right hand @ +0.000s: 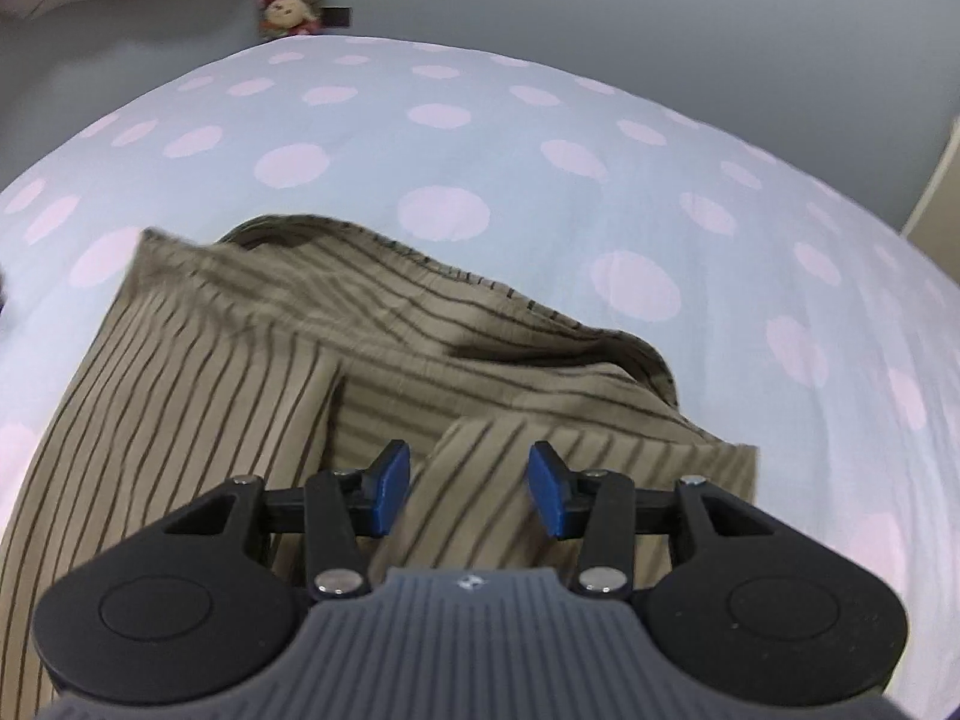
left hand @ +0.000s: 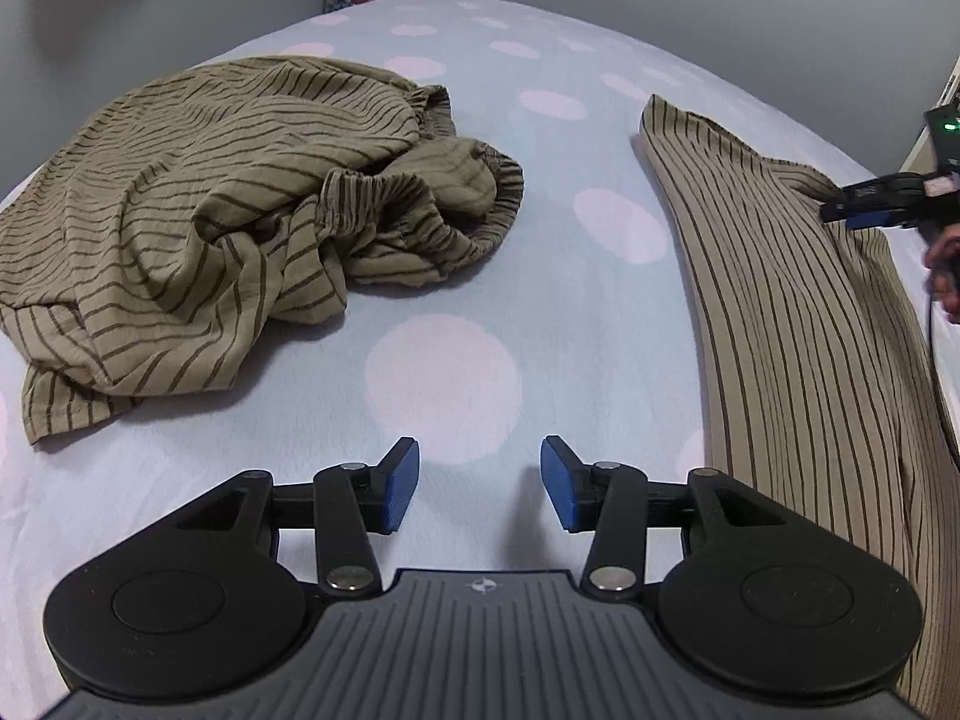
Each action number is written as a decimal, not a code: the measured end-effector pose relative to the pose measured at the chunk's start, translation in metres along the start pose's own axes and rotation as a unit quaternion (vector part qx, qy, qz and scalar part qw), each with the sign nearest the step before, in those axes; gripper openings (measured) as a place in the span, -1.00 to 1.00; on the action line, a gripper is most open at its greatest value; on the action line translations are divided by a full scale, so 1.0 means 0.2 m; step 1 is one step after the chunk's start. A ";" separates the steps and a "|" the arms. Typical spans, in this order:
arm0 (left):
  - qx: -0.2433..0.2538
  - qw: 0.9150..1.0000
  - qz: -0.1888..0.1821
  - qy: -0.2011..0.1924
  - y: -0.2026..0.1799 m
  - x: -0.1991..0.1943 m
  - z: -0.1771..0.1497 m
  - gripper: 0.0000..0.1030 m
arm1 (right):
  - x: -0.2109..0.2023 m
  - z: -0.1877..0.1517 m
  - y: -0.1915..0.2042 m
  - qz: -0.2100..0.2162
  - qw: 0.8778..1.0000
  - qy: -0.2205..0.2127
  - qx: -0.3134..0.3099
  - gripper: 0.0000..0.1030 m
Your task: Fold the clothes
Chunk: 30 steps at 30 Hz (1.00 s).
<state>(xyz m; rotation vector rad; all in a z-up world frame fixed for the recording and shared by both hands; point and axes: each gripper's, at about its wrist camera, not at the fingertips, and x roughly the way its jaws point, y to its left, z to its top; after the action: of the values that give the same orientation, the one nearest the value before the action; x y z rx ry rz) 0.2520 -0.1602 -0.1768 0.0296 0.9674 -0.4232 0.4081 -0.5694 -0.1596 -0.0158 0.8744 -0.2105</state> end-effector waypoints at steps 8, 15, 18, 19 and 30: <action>-0.003 1.000 -0.010 -0.001 0.02 0.01 -0.01 -0.17 | 0.12 -0.02 0.01 -0.031 0.999 0.040 0.009 -0.89; -0.016 0.999 -0.026 -0.014 0.04 -0.06 -0.01 -0.17 | -0.09 0.11 -0.01 0.006 0.999 0.000 0.037 -0.91; -0.019 0.999 -0.031 -0.020 0.04 -0.10 -0.01 -0.17 | -0.13 0.17 0.03 0.015 0.999 -0.012 0.032 -0.92; -0.019 0.999 -0.031 -0.021 0.04 -0.10 -0.01 -0.17 | -0.13 0.20 0.05 0.017 0.999 -0.017 0.029 -0.92; -0.023 0.999 -0.039 -0.026 0.07 -0.08 -0.01 -0.17 | 0.14 0.12 0.15 0.017 0.999 0.020 0.036 -0.91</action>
<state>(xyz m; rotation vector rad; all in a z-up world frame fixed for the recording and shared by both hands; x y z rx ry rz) 0.2477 -0.1426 -0.1676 -0.0607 0.9282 -0.4709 0.4495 -0.5471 -0.1682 0.0714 0.9064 -0.2104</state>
